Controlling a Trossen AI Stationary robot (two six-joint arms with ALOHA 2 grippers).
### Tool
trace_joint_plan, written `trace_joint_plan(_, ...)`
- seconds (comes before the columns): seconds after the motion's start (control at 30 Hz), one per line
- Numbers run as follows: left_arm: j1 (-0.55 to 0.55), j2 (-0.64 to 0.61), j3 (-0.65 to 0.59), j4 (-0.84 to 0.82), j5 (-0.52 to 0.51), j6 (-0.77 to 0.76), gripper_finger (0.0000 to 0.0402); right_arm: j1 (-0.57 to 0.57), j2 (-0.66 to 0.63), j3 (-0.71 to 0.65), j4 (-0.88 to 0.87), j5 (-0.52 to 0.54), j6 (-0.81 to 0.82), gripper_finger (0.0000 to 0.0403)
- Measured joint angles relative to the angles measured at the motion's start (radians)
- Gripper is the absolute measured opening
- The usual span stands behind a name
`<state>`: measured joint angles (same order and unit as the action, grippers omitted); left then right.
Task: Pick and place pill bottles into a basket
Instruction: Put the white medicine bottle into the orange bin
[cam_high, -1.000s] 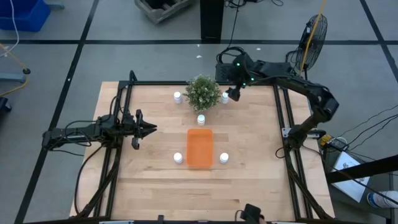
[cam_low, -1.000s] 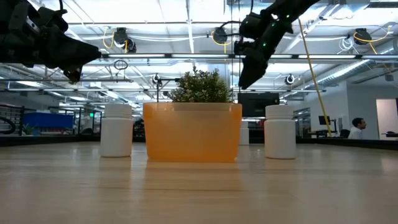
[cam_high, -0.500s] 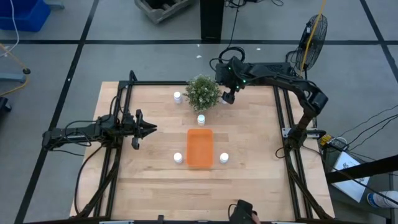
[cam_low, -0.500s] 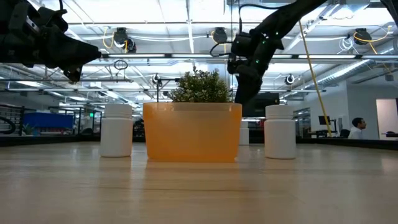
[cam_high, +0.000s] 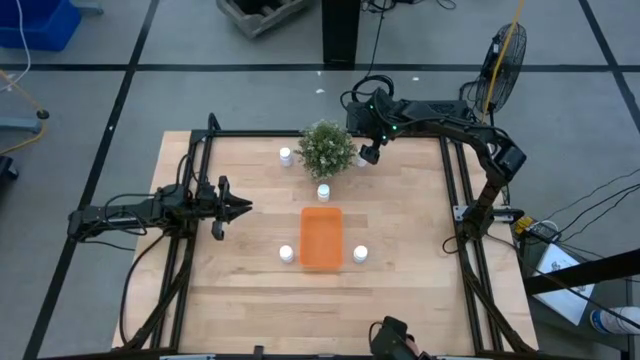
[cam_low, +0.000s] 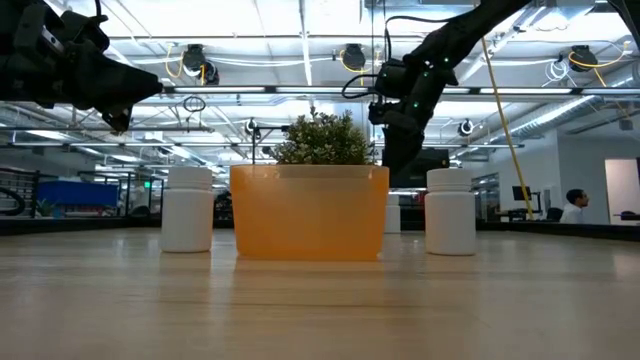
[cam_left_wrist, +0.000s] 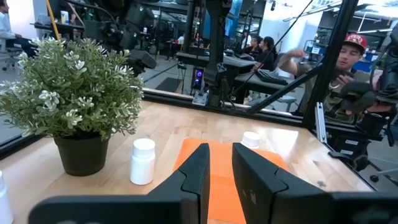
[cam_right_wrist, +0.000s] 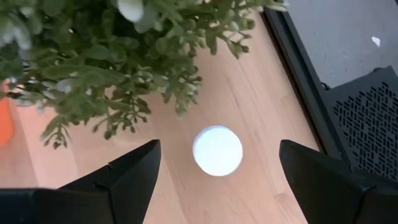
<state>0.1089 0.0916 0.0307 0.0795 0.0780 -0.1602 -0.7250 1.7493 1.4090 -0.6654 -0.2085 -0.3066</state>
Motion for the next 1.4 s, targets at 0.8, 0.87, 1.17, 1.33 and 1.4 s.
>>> trace_joint_plan(0.8, 0.0, 0.0, 0.0, 0.0, 0.0, -0.033, 0.0072, -0.015, 0.031, -0.114, 0.129, -0.007, -0.01, 0.0322)
trace_joint_plan(0.87, 0.0, 0.0, 0.0, 0.0, 0.0, -0.032, 0.0072, -0.017, 0.054, -0.115, 0.125, -0.006, -0.021, 0.0322)
trace_joint_plan(1.17, 0.0, 0.0, 0.0, 0.0, 0.001, -0.033, 0.0072, -0.024, 0.092, -0.115, 0.146, -0.024, -0.043, 0.0322)
trace_joint_plan(1.33, 0.0, 0.0, 0.0, 0.0, 0.001, -0.03, 0.0072, -0.039, 0.092, -0.115, 0.167, -0.009, -0.042, 0.0322)
trace_joint_plan(1.4, 0.0, 0.0, 0.0, 0.0, 0.001, -0.031, 0.0072, -0.042, 0.092, -0.115, 0.18, -0.005, -0.043, 0.0322)
